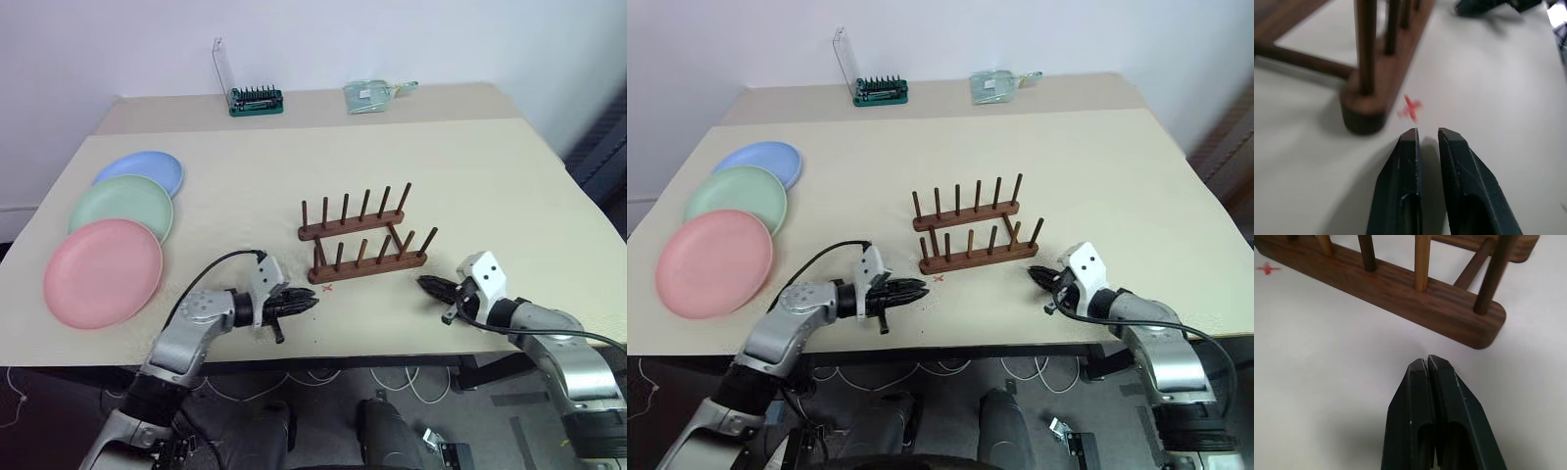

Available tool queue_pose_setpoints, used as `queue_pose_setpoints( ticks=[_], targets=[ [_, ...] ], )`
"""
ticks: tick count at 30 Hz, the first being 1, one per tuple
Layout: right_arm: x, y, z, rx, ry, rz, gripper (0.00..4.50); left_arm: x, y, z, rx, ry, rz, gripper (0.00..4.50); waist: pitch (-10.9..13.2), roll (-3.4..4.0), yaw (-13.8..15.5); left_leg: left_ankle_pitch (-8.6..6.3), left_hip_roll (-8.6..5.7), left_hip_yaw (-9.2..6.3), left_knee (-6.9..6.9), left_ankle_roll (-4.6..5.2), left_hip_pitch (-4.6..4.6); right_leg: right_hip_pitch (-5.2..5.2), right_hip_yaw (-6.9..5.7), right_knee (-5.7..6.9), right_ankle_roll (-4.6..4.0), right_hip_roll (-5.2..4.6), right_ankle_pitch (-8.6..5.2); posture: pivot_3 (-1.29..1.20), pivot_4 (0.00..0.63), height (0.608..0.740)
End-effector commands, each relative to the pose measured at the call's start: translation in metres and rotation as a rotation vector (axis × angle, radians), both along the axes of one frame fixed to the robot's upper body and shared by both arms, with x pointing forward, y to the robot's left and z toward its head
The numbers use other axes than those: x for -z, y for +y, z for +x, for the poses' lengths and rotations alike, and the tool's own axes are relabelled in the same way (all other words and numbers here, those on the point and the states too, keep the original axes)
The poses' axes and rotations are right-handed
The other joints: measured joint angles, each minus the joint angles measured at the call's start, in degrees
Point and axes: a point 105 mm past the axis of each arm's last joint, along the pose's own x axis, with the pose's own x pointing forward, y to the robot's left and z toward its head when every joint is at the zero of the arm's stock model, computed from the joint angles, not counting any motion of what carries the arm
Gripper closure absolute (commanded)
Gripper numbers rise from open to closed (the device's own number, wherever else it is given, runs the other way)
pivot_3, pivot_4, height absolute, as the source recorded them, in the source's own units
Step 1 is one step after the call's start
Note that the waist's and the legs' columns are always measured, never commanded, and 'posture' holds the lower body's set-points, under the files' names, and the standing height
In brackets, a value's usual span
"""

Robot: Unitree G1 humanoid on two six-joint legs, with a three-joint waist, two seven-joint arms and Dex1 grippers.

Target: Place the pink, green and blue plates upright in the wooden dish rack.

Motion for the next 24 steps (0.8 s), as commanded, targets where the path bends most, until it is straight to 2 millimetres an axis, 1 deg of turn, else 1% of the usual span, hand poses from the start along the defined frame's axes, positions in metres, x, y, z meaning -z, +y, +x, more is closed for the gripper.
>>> queue_pose_setpoints(
  ticks=[1, 3, 6, 10, 15, 19, 24],
  targets=[
    [-0.008, 0.0, 0.013, 0.025, -0.057, -0.055, 4.43, 0.002, 0.003, 0.012, -0.101, -0.053, 0.034, 3.9, 0.0, 0.0, -0.1, 0.0, 0.0, 0.0, 0.0, 0.0, 0.0, 0.0, 0.0, 0.0, 0.0, 0.0, 0.0, 0.0, 0.15, 0.74],
    [-0.004, 0.002, 0.018, 0.038, -0.059, -0.075, 4.43, 0.005, 0.009, 0.021, -0.173, -0.077, 0.059, 3.9, 0.0, -0.01, -0.1, 0.0, 0.0, 0.01, -0.02, 0.0, 0.03, 0.0, 0.0, 0.0, 0.0, 0.0, 0.0, 0.0, 0.15, 0.74],
    [-0.002, 0.003, 0.024, 0.053, -0.065, -0.083, 4.43, 0.005, 0.009, 0.024, -0.196, -0.089, 0.058, 3.9, 0.0, -0.03, -0.2, 0.0, 0.01, 0.02, -0.03, 0.0, 0.07, 0.02, 0.0, 0.01, 0.0, 0.0, 0.0, 0.0, 0.15, 0.74],
    [-0.002, 0.001, 0.029, 0.061, -0.079, -0.098, 4.43, 0.011, 0.014, 0.034, -0.253, -0.09, 0.085, 3.9, 0.0, -0.05, -0.2, 0.0, 0.01, 0.04, -0.03, 0.0, 0.12, 0.05, 0.0, 0.02, 0.0, 0.0, 0.0, 0.0, 0.15, 0.74],
    [-0.004, 0.001, 0.03, 0.061, -0.085, -0.095, 4.43, 0.01, 0.014, 0.035, -0.252, -0.103, 0.082, 3.9, -0.1, -0.07, -0.2, 0.0, 0.01, 0.03, -0.03, 0.0, 0.14, 0.08, 0.0, 0.02, 0.0, 0.01, 0.0, 0.0, 0.15, 0.74],
    [-0.004, -0.001, 0.03, 0.068, -0.093, -0.095, 4.43, 0.011, 0.021, 0.038, -0.278, -0.103, 0.086, 3.9, -0.1, -0.07, -0.2, 0.0, 0.01, 0.03, -0.03, 0.0, 0.14, 0.08, 0.0, 0.02, 0.0, 0.01, 0.0, 0.0, 0.15, 0.74],
    [-0.008, -0.006, 0.027, 0.065, -0.1, -0.1, 4.43, 0.012, 0.023, 0.034, -0.266, -0.106, 0.089, 3.9, -0.1, -0.07, -0.2, 0.0, 0.01, 0.03, -0.04, 0.0, 0.14, 0.08, 0.0, 0.02, 0.01, 0.01, 0.0, 0.0, 0.15, 0.74]
  ],
)
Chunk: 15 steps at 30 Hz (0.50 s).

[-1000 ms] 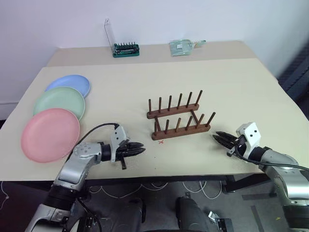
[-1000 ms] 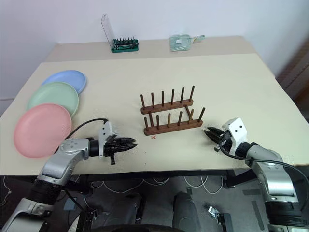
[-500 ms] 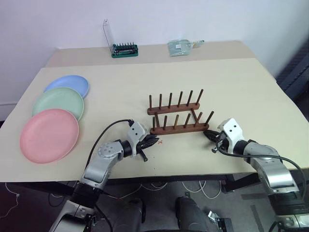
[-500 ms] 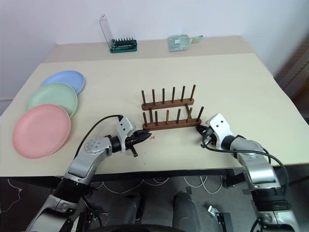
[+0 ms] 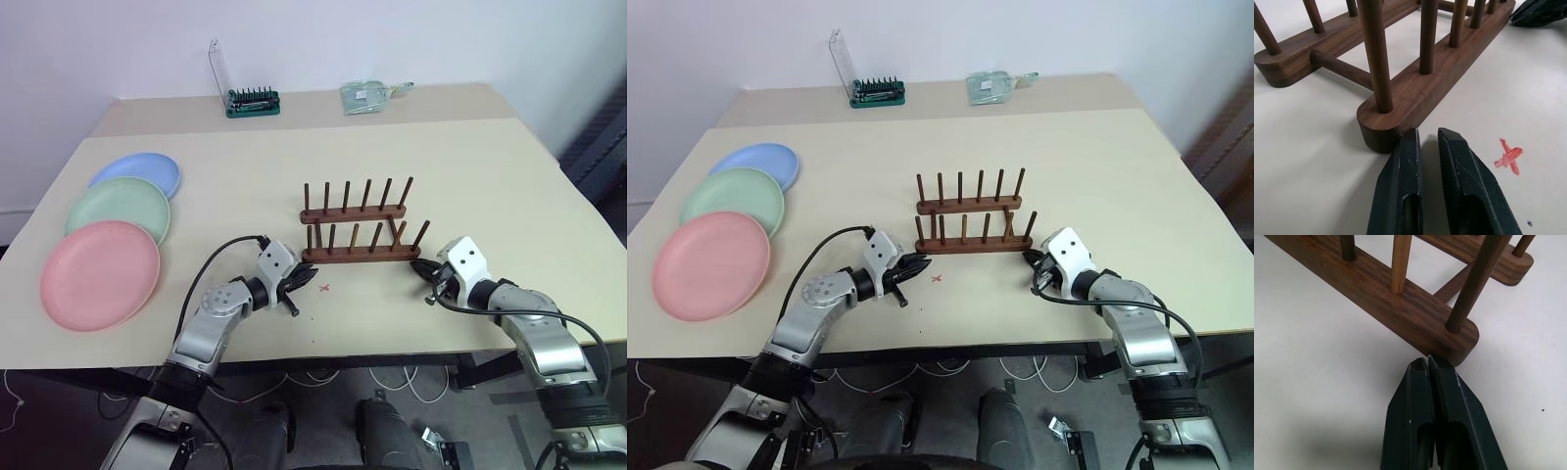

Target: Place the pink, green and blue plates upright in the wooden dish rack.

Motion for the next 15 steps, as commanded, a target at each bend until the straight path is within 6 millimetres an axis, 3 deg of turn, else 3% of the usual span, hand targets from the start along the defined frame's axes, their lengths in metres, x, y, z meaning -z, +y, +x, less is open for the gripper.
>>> queue_pose_setpoints(
  ticks=[1, 4, 8, 11, 15],
  targets=[
    [-0.009, -0.011, -0.001, 0.016, -0.028, -0.012, 4.43, 0.012, 0.021, 0.0, -0.063, 0.035, 0.041, 3.9, 0.0, 0.0, 0.0, 0.0, 0.0, 0.0, 0.0, 0.0, 0.0, 0.0, 0.0, 0.0, 0.0, 0.0, 0.0, 0.0, 0.15, 0.74],
    [-0.029, -0.023, -0.005, 0.012, -0.067, 0.0, 4.43, 0.001, 0.044, -0.016, -0.032, 0.049, 0.012, 3.9, 0.0, 0.01, -0.3, 0.0, 0.02, 0.01, -0.09, 0.0, -0.01, -0.05, 0.0, -0.01, 0.0, 0.0, 0.0, 0.0, 0.15, 0.74],
    [-0.049, -0.02, -0.016, -0.069, -0.079, 0.032, 4.43, -0.012, 0.071, -0.028, -0.025, 0.08, -0.02, 3.9, 0.0, 0.02, -0.3, -0.01, 0.05, 0.01, -0.18, 0.0, -0.04, -0.16, 0.0, 0.02, -0.07, 0.01, -0.05, 0.0, 0.15, 0.74],
    [-0.061, -0.009, -0.022, -0.143, -0.074, 0.043, 4.49, -0.024, 0.087, -0.035, -0.02, 0.088, -0.048, 3.03, 0.1, -0.02, -0.1, -0.02, 0.07, 0.0, -0.16, 0.0, -0.06, -0.15, 0.0, 0.0, 0.1, 0.01, -0.19, 0.0, 0.15, 0.74],
    [-0.079, 0.023, -0.026, -0.295, -0.094, 0.051, 4.49, -0.062, 0.109, -0.027, -0.099, -0.005, -0.109, 0.98, 0.1, -0.09, 0.1, -0.02, 0.08, -0.04, -0.13, -0.01, -0.17, -0.21, 0.0, -0.01, 0.0, 0.01, -0.25, 0.0, 0.15, 0.74]
  ],
)
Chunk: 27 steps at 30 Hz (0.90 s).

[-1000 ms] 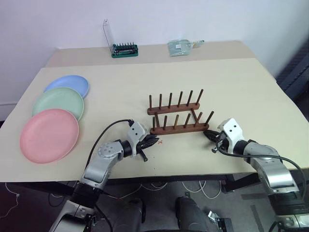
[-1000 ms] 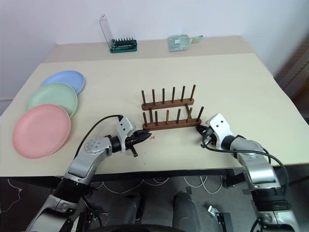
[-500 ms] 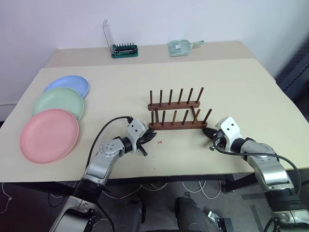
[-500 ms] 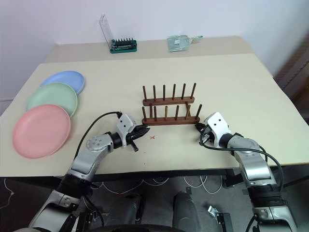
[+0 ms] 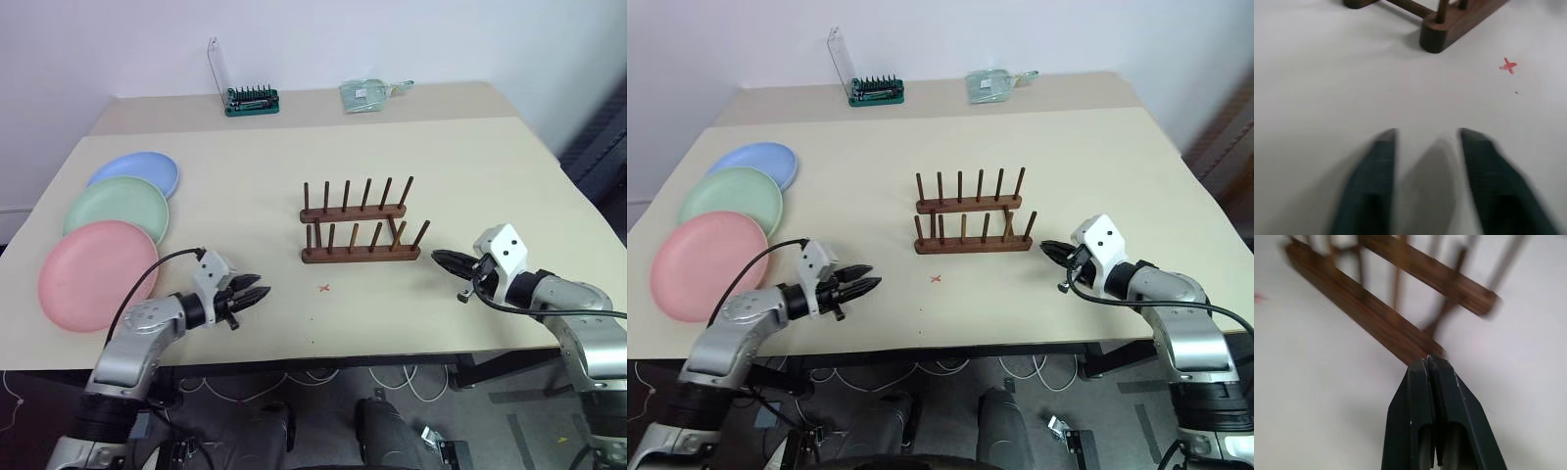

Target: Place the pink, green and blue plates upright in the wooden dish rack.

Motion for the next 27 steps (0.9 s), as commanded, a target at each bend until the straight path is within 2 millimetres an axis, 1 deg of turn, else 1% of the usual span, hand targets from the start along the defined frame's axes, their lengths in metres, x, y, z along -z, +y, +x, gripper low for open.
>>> queue_pose_setpoints(
  ticks=[1, 2, 4, 6, 8, 10, 12, 16, 18, 20, 22, 24, 27],
  targets=[
    [-0.027, 0.025, -0.002, -0.12, -0.073, 0.001, 4.49, -0.047, 0.012, 0.01, -0.059, -0.143, -0.054, 0.5, 0.0, 0.0, 0.0, 0.0, 0.0, 0.0, 0.0, 0.0, 0.0, 0.0, 0.0, 0.0, 0.0, 0.0, 0.0, 0.0, 0.15, 0.74],
    [-0.03, 0.032, -0.001, -0.142, -0.088, -0.001, 4.49, -0.057, 0.021, 0.016, -0.126, -0.183, -0.051, 0.04, 0.0, -0.01, 0.1, 0.0, 0.0, 0.0, 0.0, -0.01, 0.0, 0.01, 0.0, 0.0, 0.02, 0.0, 0.0, 0.0, 0.15, 0.74],
    [-0.036, 0.045, 0.001, -0.185, -0.117, 0.007, 4.49, -0.079, 0.046, 0.023, -0.281, -0.238, -0.094, 0.04, 0.0, -0.04, 0.1, -0.01, -0.01, 0.0, 0.0, -0.02, 0.0, 0.01, 0.0, -0.02, 0.06, 0.0, 0.03, 0.0, 0.15, 0.74],
    [-0.041, 0.055, 0.002, -0.217, -0.134, 0.017, 4.49, -0.094, 0.073, 0.019, -0.405, -0.263, -0.174, 0.04, 0.0, -0.05, -0.2, -0.05, 0.0, -0.03, -0.01, -0.08, 0.0, -0.02, -0.01, -0.02, 0.08, 0.0, 0.07, 0.0, 0.15, 0.74],
    [-0.041, 0.059, 0.003, -0.234, -0.133, 0.023, 4.49, -0.1, 0.103, 0.007, -0.524, -0.294, -0.178, 0.04, 0.0, -0.06, -0.4, -0.11, 0.01, -0.01, -0.03, -0.18, 0.01, -0.07, -0.01, 0.0, -0.02, 0.0, 0.11, 0.0, 0.15, 0.74],
    [-0.037, 0.058, 0.005, -0.243, -0.12, 0.017, 4.49, -0.099, 0.137, -0.003, -0.685, -0.292, -0.19, 0.04, 0.0, -0.06, -0.3, -0.17, 0.01, 0.03, -0.04, -0.21, 0.02, -0.09, 0.0, 0.0, -0.03, 0.0, 0.11, 0.0, 0.15, 0.74],
    [-0.033, 0.057, 0.007, -0.25, -0.111, 0.005, 4.49, -0.101, 0.167, -0.015, -0.827, -0.307, -0.198, 0.04, 0.1, -0.11, -0.1, -0.18, 0.01, 0.01, -0.04, -0.22, 0.01, -0.09, -0.01, 0.0, -0.04, 0.0, 0.11, 0.0, 0.15, 0.74],
    [-0.034, 0.058, 0.011, -0.264, -0.113, 0.005, 4.49, -0.104, 0.206, -0.033, -1.024, -0.328, -0.251, 0.04, 0.2, -0.35, 0.3, -0.19, 0.0, -0.02, 0.02, -0.23, -0.02, -0.03, -0.02, -0.03, -0.05, 0.0, 0.09, 0.0, 0.15, 0.74],
    [-0.035, 0.06, 0.014, -0.274, -0.12, 0.006, 4.49, -0.089, 0.226, -0.048, -1.113, -0.272, -0.293, 0.04, 0.2, -0.36, 0.1, -0.19, 0.0, -0.02, 0.03, -0.23, -0.02, -0.02, -0.02, -0.05, -0.05, 0.0, 0.08, 0.0, 0.15, 0.74],
    [-0.035, 0.061, 0.016, -0.28, -0.122, 0.007, 4.49, -0.074, 0.239, -0.06, -1.186, -0.217, -0.308, 0.04, 0.2, -0.36, 0.0, -0.19, 0.0, -0.01, 0.0, -0.24, 0.0, -0.03, -0.02, -0.05, -0.04, 0.0, 0.08, 0.0, 0.15, 0.74],
    [-0.035, 0.061, 0.016, -0.283, -0.121, 0.007, 4.49, -0.065, 0.244, -0.064, -1.226, -0.185, -0.299, 0.04, 0.2, -0.38, 0.0, -0.19, 0.0, -0.01, -0.03, -0.24, 0.02, -0.04, -0.02, -0.04, -0.04, 0.0, 0.08, 0.0, 0.15, 0.74],
    [-0.033, 0.061, 0.016, -0.283, -0.119, 0.007, 4.49, -0.059, 0.253, -0.071, -1.274, -0.186, -0.347, 0.04, 0.2, -0.4, 0.0, -0.19, 0.0, -0.01, -0.02, -0.24, 0.01, -0.05, -0.02, -0.03, -0.05, 0.0, 0.08, 0.0, 0.15, 0.74],
    [-0.032, 0.06, 0.017, -0.285, -0.117, 0.006, 4.49, -0.035, 0.273, -0.083, -1.4, -0.107, -0.382, 0.04, 0.2, -0.42, 0.1, -0.19, 0.0, -0.01, -0.01, -0.24, 0.0, -0.04, -0.02, -0.03, -0.06, 0.0, 0.07, 0.0, 0.15, 0.74]
  ],
)
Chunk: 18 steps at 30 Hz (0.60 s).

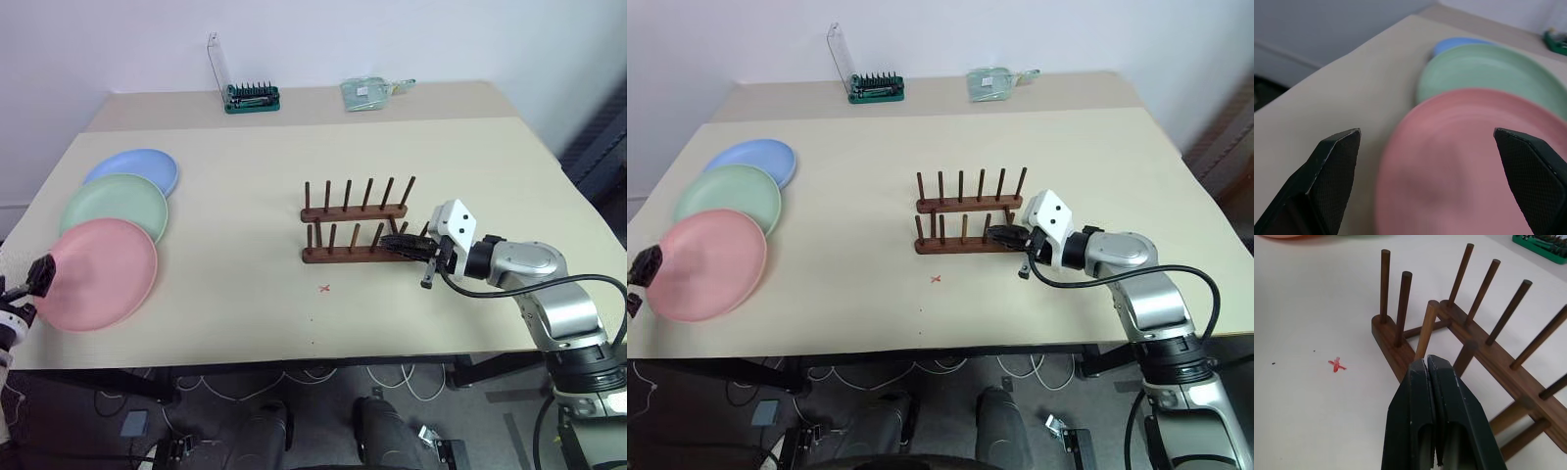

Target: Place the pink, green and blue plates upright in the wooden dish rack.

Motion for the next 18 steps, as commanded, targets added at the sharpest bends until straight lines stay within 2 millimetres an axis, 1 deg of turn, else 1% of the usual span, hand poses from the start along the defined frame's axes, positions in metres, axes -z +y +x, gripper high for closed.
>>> queue_pose_setpoints(
  ticks=[1, 2, 4, 7, 8, 10, 12, 16, 17, 18],
  targets=[
    [-0.01, 0.002, 0.001, -0.016, -0.048, 0.005, 4.49, 0.008, 0.024, -0.016, -0.128, -0.01, -0.066, 0.04, 0.0, 0.0, 0.0, 0.0, 0.0, 0.0, 0.0, 0.0, 0.0, 0.0, 0.0, 0.0, 0.0, 0.0, 0.0, 0.0, 0.15, 0.74],
    [-0.01, 0.002, 0.001, -0.016, -0.047, 0.004, 4.49, 0.011, 0.025, -0.016, -0.132, -0.009, -0.086, 0.04, 0.0, 0.0, 0.0, 0.0, 0.0, 0.0, -0.01, 0.0, 0.0, -0.01, 0.0, 0.0, 0.0, 0.0, 0.0, 0.0, 0.15, 0.74],
    [-0.009, 0.002, 0.0, -0.017, -0.048, 0.003, 4.49, 0.02, 0.018, -0.012, -0.087, 0.027, -0.091, 0.04, 0.0, -0.05, 0.0, 0.0, 0.0, 0.0, 0.0, 0.0, 0.0, -0.01, 0.0, 0.0, 0.0, 0.0, 0.0, 0.0, 0.15, 0.74],
    [-0.009, 0.002, 0.0, -0.013, -0.05, 0.005, 4.49, 0.038, 0.003, -0.007, -0.009, 0.081, -0.138, 0.04, 0.0, -0.09, 0.0, 0.0, 0.0, 0.0, 0.0, 0.0, 0.0, 0.0, 0.0, -0.01, 0.0, 0.0, 0.0, 0.0, 0.15, 0.74],
    [-0.009, 0.002, -0.001, -0.011, -0.049, 0.006, 4.49, 0.04, 0.0, -0.006, -0.002, 0.076, -0.149, 0.27, 0.0, -0.09, 0.0, 0.0, 0.0, 0.0, 0.0, 0.0, -0.01, 0.0, 0.0, -0.01, -0.01, 0.0, 0.0, 0.0, 0.15, 0.74],
    [-0.008, 0.002, -0.002, -0.009, -0.047, 0.006, 4.49, 0.041, -0.003, -0.004, 0.015, 0.055, -0.163, 0.93, 0.0, -0.1, 0.0, 0.0, 0.0, 0.0, 0.0, -0.01, 0.0, 0.0, 0.0, -0.01, -0.03, 0.0, -0.01, 0.0, 0.15, 0.74],
    [-0.007, 0.002, -0.002, -0.007, -0.045, 0.006, 4.49, 0.04, -0.008, 0.0, 0.043, 0.046, -0.165, 1.89, 0.0, -0.13, 0.0, 0.0, 0.01, 0.0, -0.01, -0.01, -0.01, -0.01, 0.0, 0.0, -0.03, 0.0, -0.01, 0.0, 0.15, 0.74],
    [-0.007, 0.003, -0.003, -0.005, -0.047, 0.007, 4.49, 0.04, -0.014, 0.005, 0.076, 0.039, -0.165, 4.05, 0.0, -0.15, 0.0, -0.01, 0.02, 0.0, -0.01, -0.01, 0.0, -0.02, -0.01, 0.0, -0.12, 0.0, -0.06, 0.0, 0.15, 0.74],
    [-0.008, 0.002, -0.003, -0.004, -0.048, 0.008, 4.49, 0.04, -0.015, 0.006, 0.079, 0.033, -0.169, 4.45, 0.0, -0.14, 0.0, -0.01, 0.02, 0.0, -0.01, -0.01, 0.0, -0.02, -0.01, 0.0, -0.12, 0.0, -0.06, 0.0, 0.15, 0.74],
    [-0.008, 0.002, -0.003, -0.003, -0.048, 0.009, 4.49, 0.039, -0.017, 0.007, 0.085, 0.023, -0.171, 4.45, -0.1, -0.11, 0.0, -0.01, 0.02, 0.01, -0.01, -0.01, 0.01, -0.01, -0.01, 0.0, -0.13, 0.0, -0.07, 0.0, 0.15, 0.74]
  ],
)
